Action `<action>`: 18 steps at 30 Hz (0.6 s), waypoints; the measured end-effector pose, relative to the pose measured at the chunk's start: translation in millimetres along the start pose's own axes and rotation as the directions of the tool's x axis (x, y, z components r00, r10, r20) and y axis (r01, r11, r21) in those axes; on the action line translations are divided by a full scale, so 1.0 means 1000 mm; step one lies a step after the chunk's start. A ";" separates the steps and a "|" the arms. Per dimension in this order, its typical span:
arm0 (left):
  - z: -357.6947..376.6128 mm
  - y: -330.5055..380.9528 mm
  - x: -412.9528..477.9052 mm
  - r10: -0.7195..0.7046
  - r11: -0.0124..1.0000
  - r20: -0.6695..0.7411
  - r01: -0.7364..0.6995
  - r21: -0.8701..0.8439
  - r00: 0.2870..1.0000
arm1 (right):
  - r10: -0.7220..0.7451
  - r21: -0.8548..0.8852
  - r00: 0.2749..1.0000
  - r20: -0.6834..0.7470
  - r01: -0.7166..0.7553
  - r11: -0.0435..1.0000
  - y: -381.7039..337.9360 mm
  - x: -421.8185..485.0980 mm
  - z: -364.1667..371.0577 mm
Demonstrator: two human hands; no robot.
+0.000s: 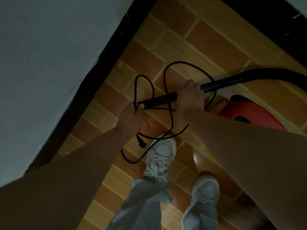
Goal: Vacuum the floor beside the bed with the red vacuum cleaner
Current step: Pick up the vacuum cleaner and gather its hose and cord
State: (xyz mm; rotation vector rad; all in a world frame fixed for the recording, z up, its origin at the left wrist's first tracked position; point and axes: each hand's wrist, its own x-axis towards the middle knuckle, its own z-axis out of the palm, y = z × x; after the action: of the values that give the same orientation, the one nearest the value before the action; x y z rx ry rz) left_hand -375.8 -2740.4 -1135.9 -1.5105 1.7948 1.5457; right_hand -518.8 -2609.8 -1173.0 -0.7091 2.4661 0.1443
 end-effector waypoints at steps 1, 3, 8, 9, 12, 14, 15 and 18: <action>0.001 -0.002 0.001 0.009 1.000 -0.007 -0.009 -0.017 1.000 | -0.028 -0.056 1.000 -0.001 0.027 0.998 0.001 0.003 0.001; 0.005 -0.005 0.005 0.024 0.999 -0.022 -0.024 -0.035 0.999 | -0.076 -0.167 0.997 0.022 0.079 0.983 0.004 0.011 0.006; 0.014 -0.013 0.015 0.068 0.998 0.033 -0.068 0.014 0.997 | -0.117 -0.254 0.991 0.064 0.129 0.958 0.008 0.022 0.010; 0.016 -0.012 0.014 0.086 0.996 0.050 -0.088 0.030 0.995 | -0.128 -0.253 0.991 0.045 0.135 0.958 0.010 0.024 0.007; 0.022 -0.007 0.013 0.164 0.985 0.051 -0.166 0.044 0.985 | -0.145 -0.263 0.989 0.044 0.151 0.953 0.021 0.033 -0.009; 0.026 -0.001 0.011 0.200 0.979 0.043 -0.201 0.023 0.979 | -0.137 -0.270 0.987 0.084 0.155 0.950 0.032 0.041 -0.026; 0.029 0.004 0.009 0.213 0.977 0.037 -0.213 0.014 0.976 | -0.121 -0.267 0.988 0.095 0.143 0.953 0.039 0.046 -0.034; 0.037 0.022 0.002 0.229 0.972 0.019 -0.230 0.040 0.973 | -0.046 -0.233 0.995 0.088 0.066 0.970 0.064 0.054 -0.052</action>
State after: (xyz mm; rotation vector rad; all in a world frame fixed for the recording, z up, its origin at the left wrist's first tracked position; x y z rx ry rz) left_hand -408.5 -2713.3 -1139.5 -1.3070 2.0410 1.6054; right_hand -615.5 -2593.4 -1162.4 -0.8537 2.3708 0.4420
